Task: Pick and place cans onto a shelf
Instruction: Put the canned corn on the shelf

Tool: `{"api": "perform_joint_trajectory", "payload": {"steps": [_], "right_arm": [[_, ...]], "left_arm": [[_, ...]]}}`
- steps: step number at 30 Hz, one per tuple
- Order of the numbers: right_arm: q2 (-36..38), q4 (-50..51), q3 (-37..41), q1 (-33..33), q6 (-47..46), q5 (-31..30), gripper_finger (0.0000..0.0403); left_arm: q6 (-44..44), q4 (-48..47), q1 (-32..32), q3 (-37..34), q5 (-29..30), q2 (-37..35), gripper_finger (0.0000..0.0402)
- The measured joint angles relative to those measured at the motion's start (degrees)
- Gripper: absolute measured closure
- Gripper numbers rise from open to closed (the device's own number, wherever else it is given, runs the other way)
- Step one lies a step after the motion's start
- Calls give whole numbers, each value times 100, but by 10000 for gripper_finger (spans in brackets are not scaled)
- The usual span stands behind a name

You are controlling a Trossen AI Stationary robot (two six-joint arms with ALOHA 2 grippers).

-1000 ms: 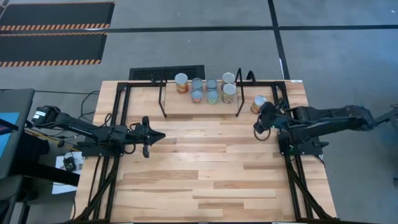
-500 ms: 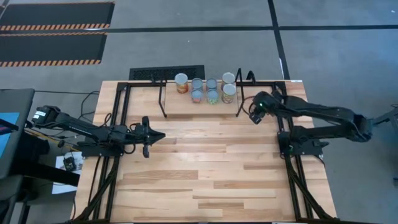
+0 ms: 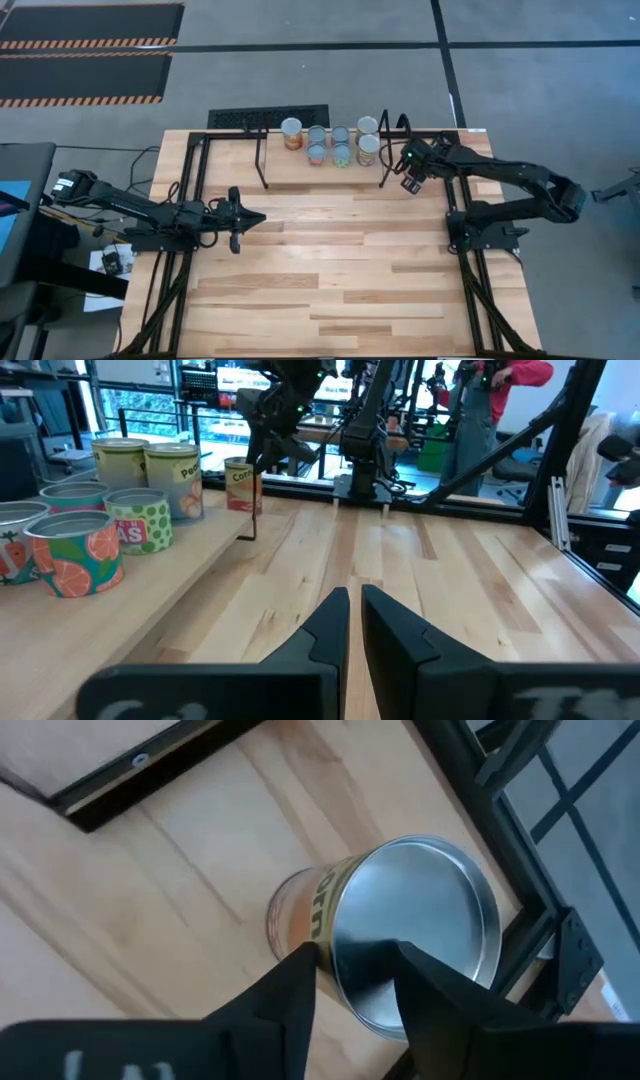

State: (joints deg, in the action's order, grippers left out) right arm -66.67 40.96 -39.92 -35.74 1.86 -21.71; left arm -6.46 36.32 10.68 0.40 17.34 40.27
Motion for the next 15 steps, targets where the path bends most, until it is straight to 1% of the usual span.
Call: {"api": "perform_joint_trajectory", "payload": {"steps": [2,4,8,11,12,15], "right_arm": [[-89,-7,-5,-55,121,23,257],[-127,-5,-10,-77,186,42,276],[-100,159,-95,-16,188,172,334],[-44,736,-382,150,84,394,382],[-28,1028,-503,237,-11,495,391],[69,1854,-962,567,-381,696,391]], "left_arm": [[0,2,0,0,0,0,382],[0,2,0,0,0,0,382],[0,4,0,-2,-2,0,382],[0,4,0,-2,-2,0,382],[0,4,0,-2,-2,0,382],[-2,4,0,-2,-2,0,382]]}}
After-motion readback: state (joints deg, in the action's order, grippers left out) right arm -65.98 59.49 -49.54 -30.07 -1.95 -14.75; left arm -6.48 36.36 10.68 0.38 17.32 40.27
